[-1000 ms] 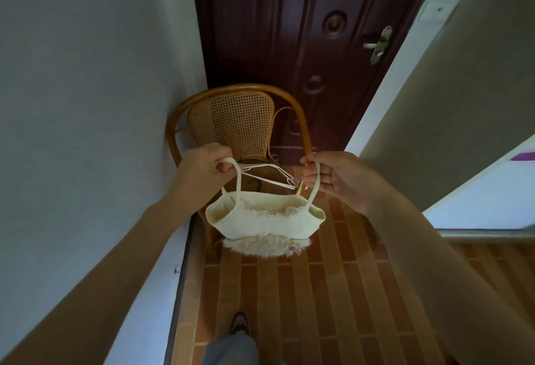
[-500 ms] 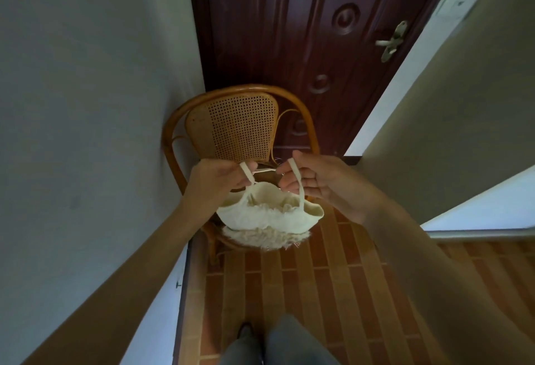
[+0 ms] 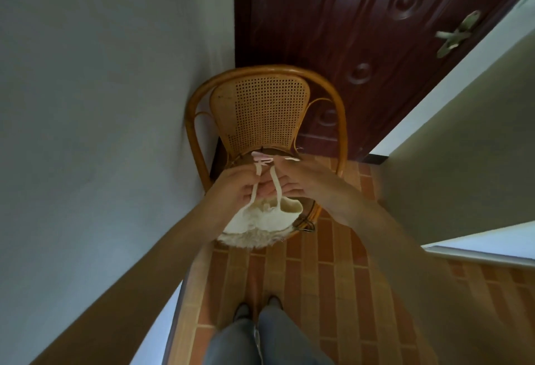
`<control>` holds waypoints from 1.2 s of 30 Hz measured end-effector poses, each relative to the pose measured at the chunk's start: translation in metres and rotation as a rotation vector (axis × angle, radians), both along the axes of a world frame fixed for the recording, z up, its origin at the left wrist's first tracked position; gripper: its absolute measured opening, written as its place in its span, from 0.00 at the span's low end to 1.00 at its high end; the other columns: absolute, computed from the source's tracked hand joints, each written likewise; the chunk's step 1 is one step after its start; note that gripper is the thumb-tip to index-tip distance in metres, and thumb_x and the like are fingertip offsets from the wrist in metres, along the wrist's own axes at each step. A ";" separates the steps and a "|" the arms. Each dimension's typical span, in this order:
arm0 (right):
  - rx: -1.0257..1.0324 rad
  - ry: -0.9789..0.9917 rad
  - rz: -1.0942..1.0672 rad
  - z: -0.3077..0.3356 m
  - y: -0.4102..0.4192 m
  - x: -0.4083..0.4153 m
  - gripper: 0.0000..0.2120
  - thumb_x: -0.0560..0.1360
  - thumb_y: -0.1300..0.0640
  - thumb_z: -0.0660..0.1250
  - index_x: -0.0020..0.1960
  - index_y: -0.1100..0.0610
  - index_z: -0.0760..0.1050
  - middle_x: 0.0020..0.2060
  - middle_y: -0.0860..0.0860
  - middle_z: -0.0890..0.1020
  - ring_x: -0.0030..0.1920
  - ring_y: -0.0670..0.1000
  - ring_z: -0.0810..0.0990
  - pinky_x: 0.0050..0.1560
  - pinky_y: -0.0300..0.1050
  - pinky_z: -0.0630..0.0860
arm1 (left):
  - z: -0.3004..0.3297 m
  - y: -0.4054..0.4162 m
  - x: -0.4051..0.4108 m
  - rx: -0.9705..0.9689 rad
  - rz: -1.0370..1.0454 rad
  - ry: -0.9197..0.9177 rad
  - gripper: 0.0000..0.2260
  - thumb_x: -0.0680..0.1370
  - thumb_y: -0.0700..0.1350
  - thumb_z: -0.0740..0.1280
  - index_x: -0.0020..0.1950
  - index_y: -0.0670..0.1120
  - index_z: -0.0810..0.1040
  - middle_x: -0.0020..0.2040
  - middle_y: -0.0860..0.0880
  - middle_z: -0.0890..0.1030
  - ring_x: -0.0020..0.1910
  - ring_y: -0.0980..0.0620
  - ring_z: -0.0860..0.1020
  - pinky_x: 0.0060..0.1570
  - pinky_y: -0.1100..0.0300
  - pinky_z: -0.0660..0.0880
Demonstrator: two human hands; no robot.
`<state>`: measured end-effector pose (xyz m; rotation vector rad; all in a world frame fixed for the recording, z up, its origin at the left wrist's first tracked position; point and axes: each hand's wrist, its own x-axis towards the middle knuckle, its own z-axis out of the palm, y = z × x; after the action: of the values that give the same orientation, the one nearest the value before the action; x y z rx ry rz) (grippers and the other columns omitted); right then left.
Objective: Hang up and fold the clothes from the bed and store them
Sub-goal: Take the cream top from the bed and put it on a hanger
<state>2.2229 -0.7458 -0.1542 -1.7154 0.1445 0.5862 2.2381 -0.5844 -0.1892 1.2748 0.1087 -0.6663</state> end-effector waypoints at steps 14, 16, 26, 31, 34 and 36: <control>-0.207 0.336 -0.036 -0.172 -0.028 0.034 0.11 0.82 0.52 0.62 0.49 0.55 0.80 0.45 0.50 0.85 0.49 0.45 0.83 0.49 0.36 0.78 | -0.112 -0.001 -0.017 -0.032 0.154 0.352 0.12 0.80 0.41 0.61 0.45 0.45 0.85 0.44 0.50 0.86 0.48 0.53 0.83 0.65 0.54 0.73; -0.272 0.343 -0.090 -0.213 -0.043 0.037 0.08 0.81 0.55 0.62 0.51 0.56 0.79 0.45 0.51 0.84 0.44 0.43 0.83 0.41 0.32 0.78 | -0.133 -0.007 -0.020 0.011 0.119 0.369 0.12 0.79 0.42 0.61 0.45 0.47 0.84 0.45 0.50 0.86 0.48 0.53 0.84 0.57 0.59 0.76; -0.635 0.255 -0.034 -0.409 -0.092 0.059 0.13 0.80 0.55 0.61 0.61 0.56 0.78 0.57 0.54 0.80 0.58 0.54 0.78 0.56 0.48 0.75 | -0.254 -0.038 -0.017 0.131 0.079 0.495 0.15 0.63 0.46 0.75 0.48 0.45 0.81 0.43 0.51 0.86 0.45 0.56 0.84 0.55 0.63 0.78; -0.734 0.228 0.019 -0.483 -0.110 0.088 0.14 0.81 0.56 0.60 0.64 0.57 0.76 0.61 0.55 0.79 0.62 0.55 0.76 0.53 0.43 0.70 | -0.317 -0.061 0.008 0.173 0.048 0.518 0.14 0.80 0.38 0.61 0.63 0.34 0.75 0.60 0.38 0.80 0.61 0.45 0.79 0.49 0.69 0.77; -0.786 0.189 -0.006 -0.521 -0.117 0.106 0.16 0.80 0.56 0.60 0.66 0.57 0.73 0.63 0.57 0.77 0.64 0.58 0.75 0.59 0.47 0.71 | -0.351 -0.073 0.024 0.173 0.035 0.480 0.15 0.82 0.37 0.56 0.64 0.32 0.75 0.61 0.37 0.79 0.60 0.44 0.79 0.47 0.69 0.77; -0.863 0.162 0.020 -0.542 -0.120 0.116 0.18 0.79 0.56 0.61 0.68 0.58 0.71 0.64 0.58 0.76 0.64 0.59 0.75 0.58 0.47 0.71 | -0.366 -0.078 0.033 0.148 0.048 0.487 0.15 0.82 0.37 0.55 0.64 0.33 0.75 0.60 0.38 0.80 0.58 0.45 0.80 0.48 0.69 0.77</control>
<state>2.3389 -0.8657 -0.6962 -2.4963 0.5585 0.7348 2.2710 -0.6627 -0.5552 1.2240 0.5951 -0.9299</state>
